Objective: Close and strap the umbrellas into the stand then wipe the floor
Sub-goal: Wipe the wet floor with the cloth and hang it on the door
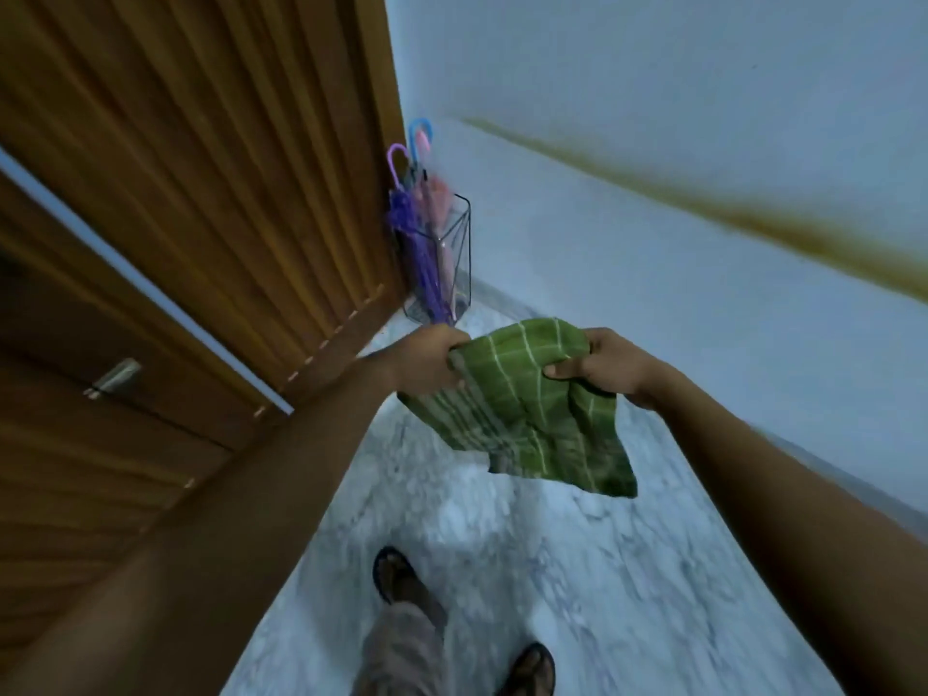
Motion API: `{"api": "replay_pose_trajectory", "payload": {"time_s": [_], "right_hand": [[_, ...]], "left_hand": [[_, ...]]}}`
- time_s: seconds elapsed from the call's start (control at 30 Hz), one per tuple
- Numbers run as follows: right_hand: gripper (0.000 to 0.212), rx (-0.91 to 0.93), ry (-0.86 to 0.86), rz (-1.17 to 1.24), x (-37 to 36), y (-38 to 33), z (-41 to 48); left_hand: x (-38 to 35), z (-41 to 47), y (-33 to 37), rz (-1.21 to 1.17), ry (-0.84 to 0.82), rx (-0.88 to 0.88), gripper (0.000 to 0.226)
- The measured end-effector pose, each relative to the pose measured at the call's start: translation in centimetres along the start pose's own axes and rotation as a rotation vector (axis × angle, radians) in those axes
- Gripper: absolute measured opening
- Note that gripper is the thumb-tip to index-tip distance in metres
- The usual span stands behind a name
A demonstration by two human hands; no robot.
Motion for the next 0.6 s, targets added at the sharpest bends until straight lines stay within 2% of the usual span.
{"api": "replay_pose_trajectory", "payload": {"time_s": [0.1,0.13,0.2,0.33,0.4,0.5,0.6], "right_hand": [[0.021,-0.119,0.028,-0.016,0.0,5.0,2.9],[0.022,-0.152,0.028,-0.019,-0.2,6.5,4.1],[0.025,-0.204,0.026,-0.005,-0.7,9.5,6.9],[0.031,-0.240,0.116,-0.029,-1.3,16.1,15.8],[0.024,-0.236,0.209,-0.077,-1.5,19.8,22.1],[0.010,-0.147,0.397,-0.166,-1.2,24.7,32.4],[0.014,0.020,0.545,-0.210,-1.4,28.6,42.1]], "left_hand": [[-4.6,4.7,-1.8,-0.005,-0.042,0.033,0.033],[-6.1,6.4,-2.6,-0.001,-0.069,0.042,0.032],[-8.9,10.4,-5.0,0.001,-0.116,0.064,0.016],[-14.3,20.4,-11.1,0.038,-0.133,0.060,0.014],[-16.5,26.4,-14.6,0.074,-0.050,0.059,0.014],[-18.7,35.9,-19.4,0.159,0.171,0.033,0.011],[-21.3,43.2,-24.3,0.190,0.409,-0.008,0.008]]}}
Point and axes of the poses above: each hand's wrist, its own z-axis towards the middle knuckle, its own x-axis out of the back of the hand, y = z × x, the point moved 5 cm from there along z, towards the middle knuckle, and after that the axes turned 2 degrees about y, right-handed, at the moved point
